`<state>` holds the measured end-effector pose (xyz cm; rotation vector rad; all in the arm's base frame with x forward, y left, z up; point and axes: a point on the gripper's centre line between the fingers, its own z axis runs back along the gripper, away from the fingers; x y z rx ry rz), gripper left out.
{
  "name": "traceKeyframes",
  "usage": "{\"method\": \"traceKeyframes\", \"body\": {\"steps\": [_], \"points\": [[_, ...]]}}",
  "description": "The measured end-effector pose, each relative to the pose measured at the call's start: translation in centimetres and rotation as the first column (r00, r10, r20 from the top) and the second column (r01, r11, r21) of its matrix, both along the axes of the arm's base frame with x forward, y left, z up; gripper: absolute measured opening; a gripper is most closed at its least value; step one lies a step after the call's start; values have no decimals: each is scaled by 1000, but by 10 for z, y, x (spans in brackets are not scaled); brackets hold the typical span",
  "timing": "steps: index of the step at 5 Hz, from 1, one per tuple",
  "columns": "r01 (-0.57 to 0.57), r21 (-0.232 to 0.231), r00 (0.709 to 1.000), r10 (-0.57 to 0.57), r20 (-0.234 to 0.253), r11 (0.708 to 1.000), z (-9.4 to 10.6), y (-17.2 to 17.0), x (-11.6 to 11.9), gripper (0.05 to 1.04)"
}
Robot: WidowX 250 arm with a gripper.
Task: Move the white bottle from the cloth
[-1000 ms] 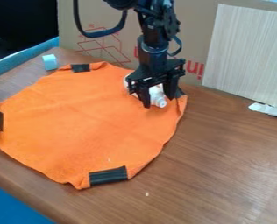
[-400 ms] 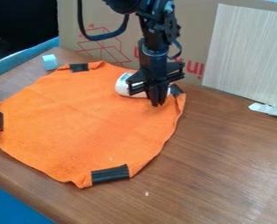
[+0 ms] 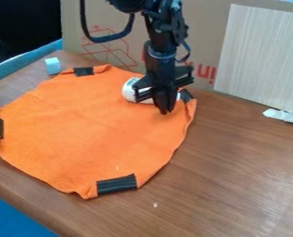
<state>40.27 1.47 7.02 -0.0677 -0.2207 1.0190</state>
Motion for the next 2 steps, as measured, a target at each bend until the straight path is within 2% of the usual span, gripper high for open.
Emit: {"method": "traceKeyframes", "body": {"steps": [1,2], "points": [[-204,-67,978,201,-49,977,26,-3,13,461],[-434,-108,889,406,-209,894,30,-13,28,747]]}}
